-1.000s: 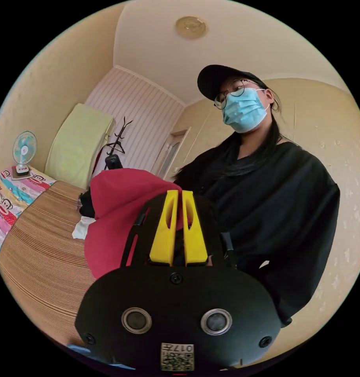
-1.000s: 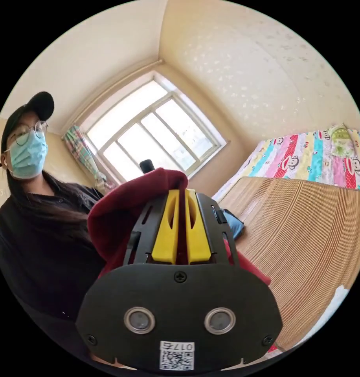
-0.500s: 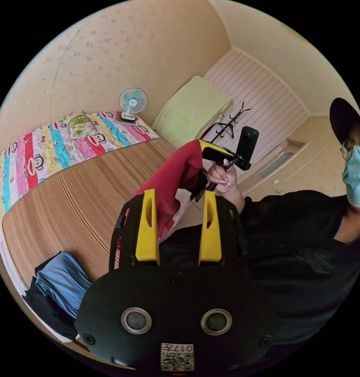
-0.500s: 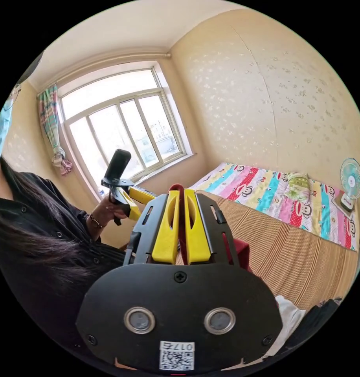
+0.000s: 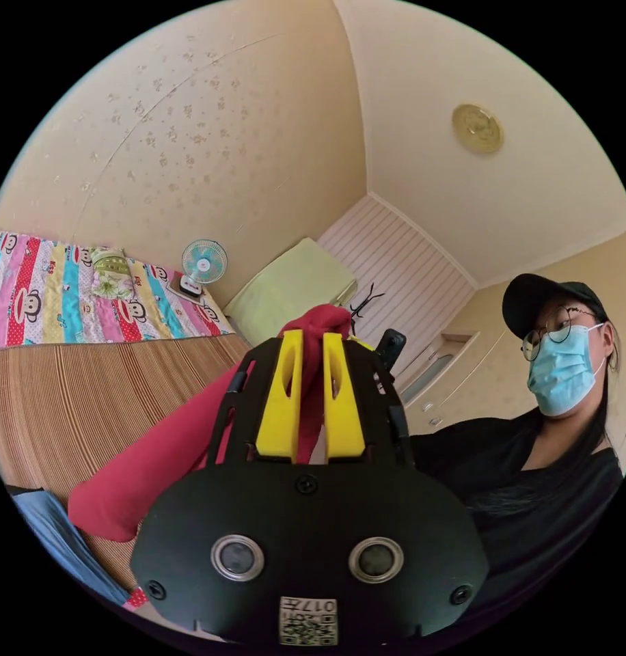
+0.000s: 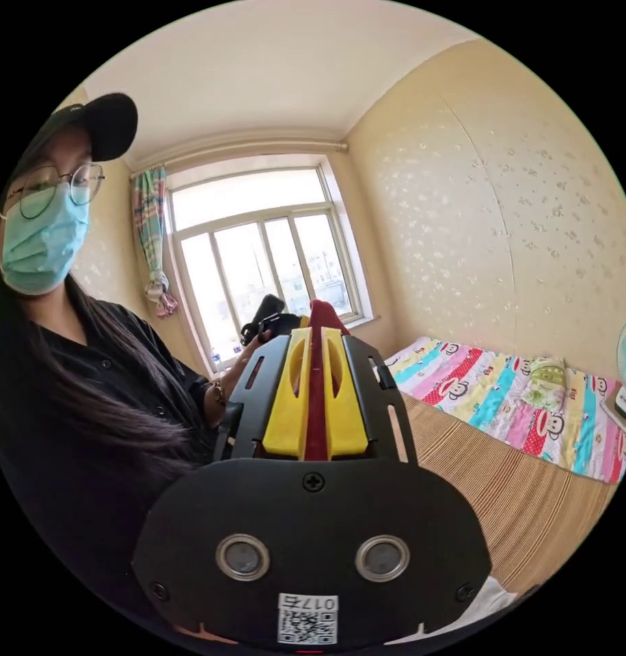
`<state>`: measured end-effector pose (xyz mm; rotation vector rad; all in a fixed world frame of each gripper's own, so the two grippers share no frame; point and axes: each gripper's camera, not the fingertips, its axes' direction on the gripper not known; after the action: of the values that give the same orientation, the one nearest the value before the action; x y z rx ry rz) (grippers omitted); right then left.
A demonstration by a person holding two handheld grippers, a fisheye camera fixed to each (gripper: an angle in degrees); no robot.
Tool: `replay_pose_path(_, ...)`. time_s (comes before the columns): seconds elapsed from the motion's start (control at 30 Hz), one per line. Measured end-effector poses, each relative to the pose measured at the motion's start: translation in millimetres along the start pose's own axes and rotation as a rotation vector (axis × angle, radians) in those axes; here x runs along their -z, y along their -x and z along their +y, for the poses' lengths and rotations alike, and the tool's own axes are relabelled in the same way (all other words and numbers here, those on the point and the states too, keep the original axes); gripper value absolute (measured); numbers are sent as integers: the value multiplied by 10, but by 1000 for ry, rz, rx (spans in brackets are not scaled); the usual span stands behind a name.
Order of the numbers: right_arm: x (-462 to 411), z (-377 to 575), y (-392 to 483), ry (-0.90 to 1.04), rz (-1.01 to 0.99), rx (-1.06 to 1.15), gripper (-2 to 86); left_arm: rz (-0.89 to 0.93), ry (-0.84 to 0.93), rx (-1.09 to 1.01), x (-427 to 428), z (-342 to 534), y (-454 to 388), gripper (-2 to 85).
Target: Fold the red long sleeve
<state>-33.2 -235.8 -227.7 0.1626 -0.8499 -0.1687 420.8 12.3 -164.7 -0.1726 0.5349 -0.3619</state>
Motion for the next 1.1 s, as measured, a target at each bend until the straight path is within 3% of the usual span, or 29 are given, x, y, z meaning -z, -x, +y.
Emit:
replay_pose_path(0.1,21,449,-142,128,33,-127,118,-55,-33,-25,216,-195,-79,50)
replay_pose_path(0.2,-265,963,-84,273,-84,-163,176,-54,-57,-68,379,-381,-200,49)
replay_pose_path(0.3,-732,1245,18,427,15,-195,169,1,-86,-91,516,-557,-332,48)
replay_pose_path(0.37,-959,1217,-30,531,199,-227,92,31,-104,-111,637,-656,-416,48)
replay_pose_path(0.43,-799,1006,-93,415,383,-262,61,35,-127,-139,929,-784,-510,48)
replay_pose_path(0.5,-233,621,-207,133,491,-334,54,-9,-156,-166,1236,-831,-551,49)
replay_pose_path(0.6,301,179,-197,-108,471,-294,50,-81,-177,-183,1781,-828,-494,49)
replay_pose_path(0.67,490,-72,-97,-163,405,-197,49,-93,-175,-178,2021,-754,-405,43)
replay_pose_path(0.77,738,-358,46,-210,292,-97,48,-61,-205,-174,2310,-491,-257,10)
replay_pose_path(0.9,1105,-680,225,-247,287,14,49,-75,-200,-82,2400,-227,-26,-5)
replay_pose_path(1.03,1328,-1165,159,-206,408,38,50,-101,-176,-57,2226,-629,-27,-7)
replay_pose_path(1.1,1186,-1579,-161,-45,545,34,50,-171,-134,-27,2096,-1043,22,-7)
